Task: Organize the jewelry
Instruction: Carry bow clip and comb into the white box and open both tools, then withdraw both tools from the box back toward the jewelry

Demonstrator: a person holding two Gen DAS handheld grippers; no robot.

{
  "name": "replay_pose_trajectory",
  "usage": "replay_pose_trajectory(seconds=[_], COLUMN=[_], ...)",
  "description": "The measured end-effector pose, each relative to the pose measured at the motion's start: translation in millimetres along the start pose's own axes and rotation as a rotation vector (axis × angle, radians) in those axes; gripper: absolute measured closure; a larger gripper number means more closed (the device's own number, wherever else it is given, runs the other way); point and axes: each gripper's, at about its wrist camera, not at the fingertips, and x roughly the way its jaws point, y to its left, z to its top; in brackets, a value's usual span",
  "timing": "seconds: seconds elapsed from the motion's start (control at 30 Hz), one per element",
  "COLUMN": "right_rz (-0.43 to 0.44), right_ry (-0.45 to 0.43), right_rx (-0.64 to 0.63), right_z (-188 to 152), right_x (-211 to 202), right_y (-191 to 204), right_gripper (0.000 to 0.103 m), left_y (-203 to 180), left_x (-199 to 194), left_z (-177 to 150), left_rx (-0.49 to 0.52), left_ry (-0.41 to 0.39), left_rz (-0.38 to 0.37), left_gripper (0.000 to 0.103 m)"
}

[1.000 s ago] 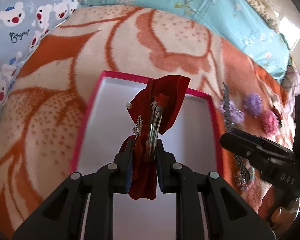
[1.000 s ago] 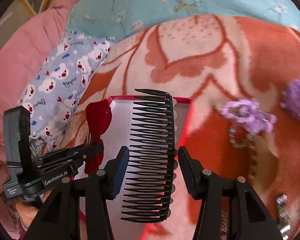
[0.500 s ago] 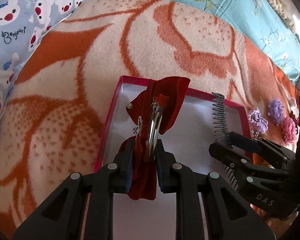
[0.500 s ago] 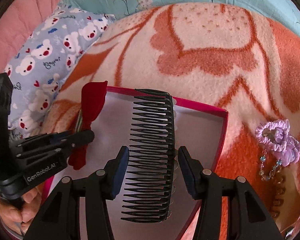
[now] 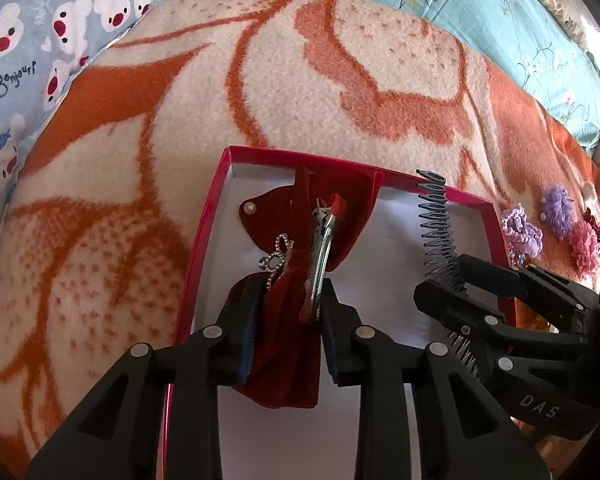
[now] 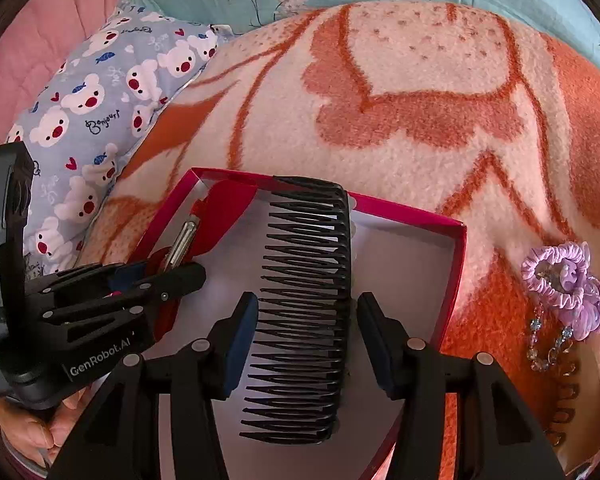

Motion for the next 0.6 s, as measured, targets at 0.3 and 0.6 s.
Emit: replay_pose_trajectory(seconds=[0.3, 0.6], right_rz=[0.021, 0.022], right_ry=[0.006, 0.003], right_rx=[-0.005, 0.006], right_z=[1.6, 2.4], right_x=[-0.5, -1.3], right_y=[-0.2, 0.4], right_gripper=[0.047, 0.047], left_y=[-1.1, 0.1], left_x=[-0.6, -1.6], left_z=[0.0, 0.7], left_rx=[-0.001, -0.012], left_ry=[0.004, 0.012], left_rz=[-0.010, -0.007], left_gripper=[0.066, 0.065])
